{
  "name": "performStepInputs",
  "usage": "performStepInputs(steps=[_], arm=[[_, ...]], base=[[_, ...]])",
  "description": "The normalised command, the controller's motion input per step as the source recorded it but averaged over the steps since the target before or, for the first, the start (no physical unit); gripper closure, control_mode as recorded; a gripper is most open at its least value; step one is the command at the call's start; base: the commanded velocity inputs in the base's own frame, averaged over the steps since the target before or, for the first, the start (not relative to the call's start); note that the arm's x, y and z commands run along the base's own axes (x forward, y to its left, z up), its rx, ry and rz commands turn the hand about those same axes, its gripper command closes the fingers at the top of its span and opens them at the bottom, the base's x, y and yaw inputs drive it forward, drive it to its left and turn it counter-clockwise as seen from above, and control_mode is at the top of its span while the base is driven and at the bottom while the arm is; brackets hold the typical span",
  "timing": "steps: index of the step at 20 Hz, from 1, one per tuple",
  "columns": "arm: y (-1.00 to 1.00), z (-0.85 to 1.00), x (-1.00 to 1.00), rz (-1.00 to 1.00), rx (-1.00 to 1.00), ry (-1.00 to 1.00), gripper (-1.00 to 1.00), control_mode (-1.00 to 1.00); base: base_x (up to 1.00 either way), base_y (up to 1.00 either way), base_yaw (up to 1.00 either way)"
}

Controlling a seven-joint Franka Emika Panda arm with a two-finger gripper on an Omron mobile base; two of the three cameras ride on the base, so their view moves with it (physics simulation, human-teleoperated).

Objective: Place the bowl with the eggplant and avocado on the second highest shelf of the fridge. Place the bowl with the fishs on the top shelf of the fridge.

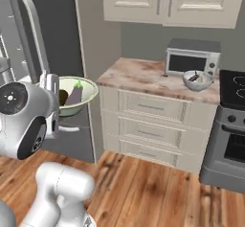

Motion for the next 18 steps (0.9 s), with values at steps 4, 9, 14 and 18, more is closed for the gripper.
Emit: performStepInputs(steps=[4, 9, 14, 18], arm=[[0.00, 0.00, 0.00, 0.00, 0.00, 0.00, 1.00, 1.00], [0.00, 0.00, 0.00, 0.00, 0.00, 0.00, 1.00, 1.00], [0.00, 0.00, 0.00, 0.00, 0.00, 0.00, 1.00, 1.00], [0.00, 0.00, 0.00, 0.00, 0.00, 0.00, 1.00, 1.00]], base=[[-0.95, 0.88, 0.43], [-0.23, 1.00, 0.47], [0.86, 0.98, 0.20], [1.00, 0.78, -0.15]])
